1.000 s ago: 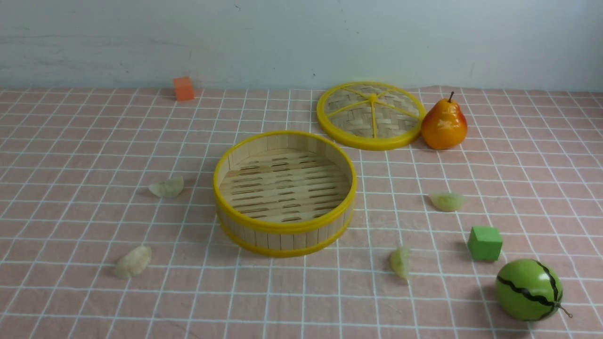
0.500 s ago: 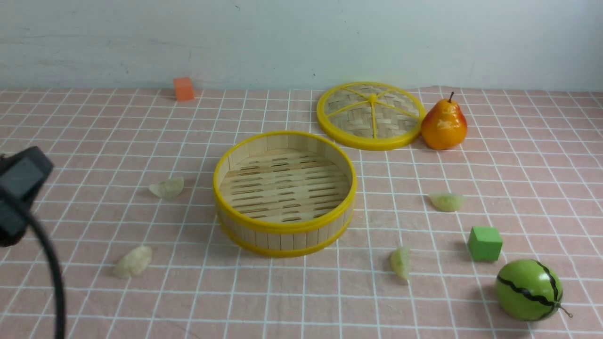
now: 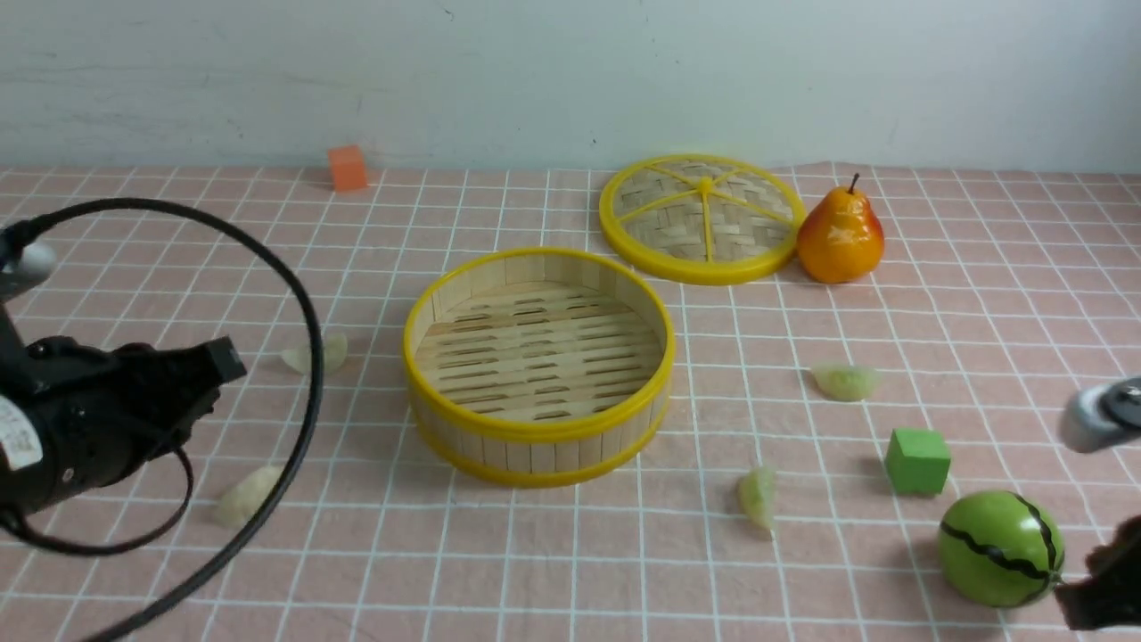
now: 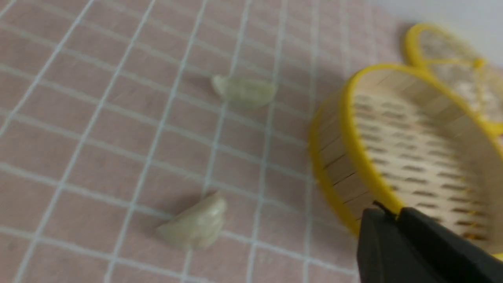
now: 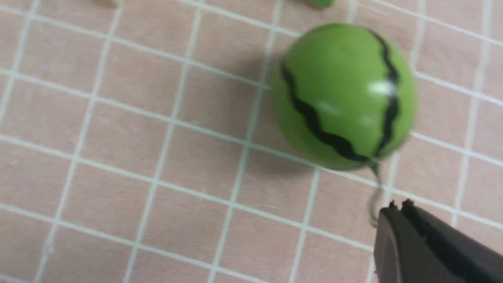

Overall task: Put the dumplings into the steamer on the table with the pink tablecloth.
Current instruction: 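Reach for and grasp a dumpling on the table with the left gripper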

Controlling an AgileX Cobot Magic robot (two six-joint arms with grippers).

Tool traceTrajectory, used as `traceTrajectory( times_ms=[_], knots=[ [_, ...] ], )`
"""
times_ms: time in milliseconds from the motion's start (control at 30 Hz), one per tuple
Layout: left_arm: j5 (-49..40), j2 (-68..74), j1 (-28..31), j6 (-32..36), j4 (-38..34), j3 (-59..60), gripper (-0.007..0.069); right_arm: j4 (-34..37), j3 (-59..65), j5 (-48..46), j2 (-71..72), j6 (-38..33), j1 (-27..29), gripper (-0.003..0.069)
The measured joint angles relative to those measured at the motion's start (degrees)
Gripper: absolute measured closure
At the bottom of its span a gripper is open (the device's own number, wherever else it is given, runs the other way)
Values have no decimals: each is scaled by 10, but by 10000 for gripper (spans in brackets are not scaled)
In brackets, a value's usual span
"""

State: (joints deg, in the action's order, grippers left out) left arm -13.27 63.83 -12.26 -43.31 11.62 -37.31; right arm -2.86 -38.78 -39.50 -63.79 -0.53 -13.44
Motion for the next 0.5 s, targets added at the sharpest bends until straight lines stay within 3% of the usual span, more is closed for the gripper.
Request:
traceTrajectory(
  times_ms=[167, 300, 400, 500],
  knots=[
    [-124, 56, 0, 68, -29, -81, 638, 51, -49, -4, -68, -58, -44, 661],
    [-205, 146, 0, 214, -116, -172, 638, 123, -78, -2, -114, -95, -57, 659],
    [-215, 223, 3, 270, -143, -231, 638, 165, -84, 1, -129, -128, -58, 659],
    [-190, 295, 10, 261, -143, -287, 603, 191, -84, 6, -139, -160, -59, 659]
  ],
)
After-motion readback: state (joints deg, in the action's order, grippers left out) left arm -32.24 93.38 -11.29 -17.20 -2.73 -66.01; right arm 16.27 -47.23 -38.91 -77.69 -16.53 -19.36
